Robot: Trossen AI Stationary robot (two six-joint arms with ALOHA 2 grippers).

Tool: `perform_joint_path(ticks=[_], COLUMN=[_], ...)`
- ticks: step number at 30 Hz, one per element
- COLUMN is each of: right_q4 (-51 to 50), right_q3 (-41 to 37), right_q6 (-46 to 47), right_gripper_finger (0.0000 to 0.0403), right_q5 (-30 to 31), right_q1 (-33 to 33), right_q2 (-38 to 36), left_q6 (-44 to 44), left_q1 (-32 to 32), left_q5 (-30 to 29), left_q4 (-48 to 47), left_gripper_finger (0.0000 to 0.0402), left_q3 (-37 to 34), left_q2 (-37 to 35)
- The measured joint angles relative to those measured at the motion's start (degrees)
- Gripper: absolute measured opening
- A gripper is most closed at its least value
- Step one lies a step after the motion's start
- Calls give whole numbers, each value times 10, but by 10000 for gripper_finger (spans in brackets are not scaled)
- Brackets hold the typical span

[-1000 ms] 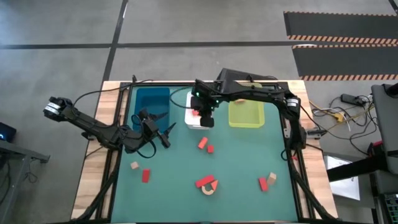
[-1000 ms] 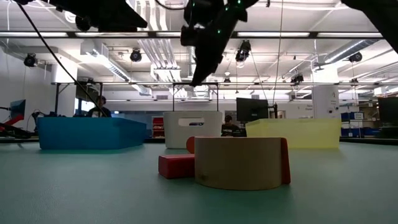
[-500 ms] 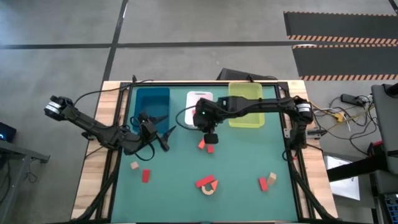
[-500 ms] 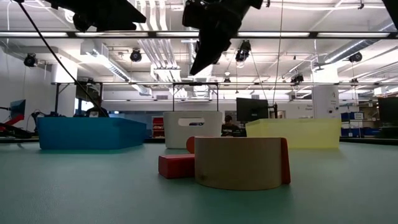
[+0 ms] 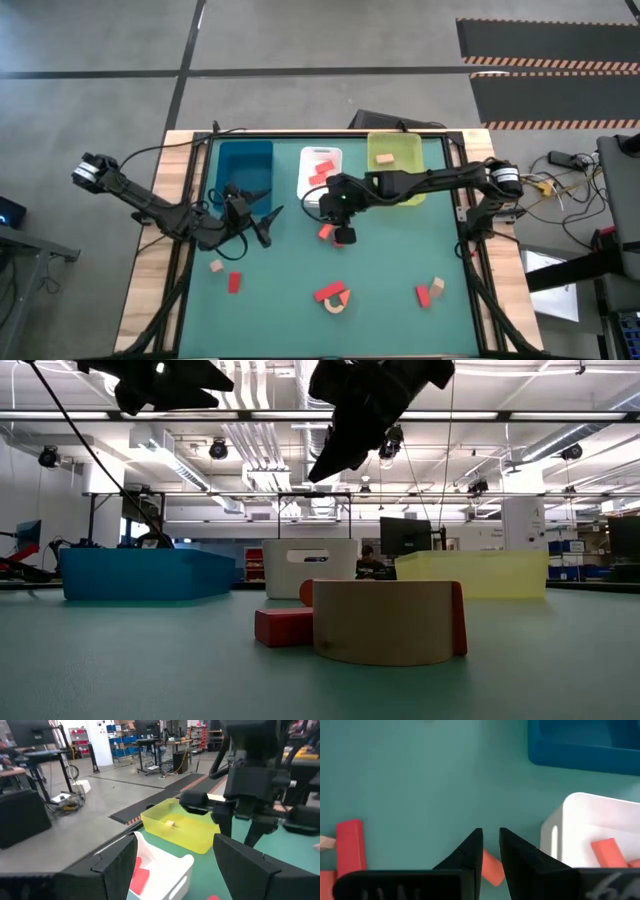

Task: Sort & place blocks by color
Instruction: Put the bottom left red block into the blue bin

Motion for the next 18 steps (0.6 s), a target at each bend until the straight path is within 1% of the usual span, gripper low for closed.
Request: perform_joint_path(ticks=[5,12,15,18], right_q4=[95,254,305,336], right_q3=[-69,-158,-182,-199], right_q6=[8,15,15,15], right_gripper_finger=[54,54,54,54], right_q5=[0,0,0,0], right_q1=[2,6,6,6], right_q2=[-27,-48,-49,-49], left_q6=[-30,-80,-108,-142], left_q1=[-16,-44,-55,-62], left_q5=[6,32,55,109], left_q4=[0,-1,-2,-6], left_gripper_finger=[244,245,244,244], left_q3=[0,0,0,0], left_q2=[0,0,0,0])
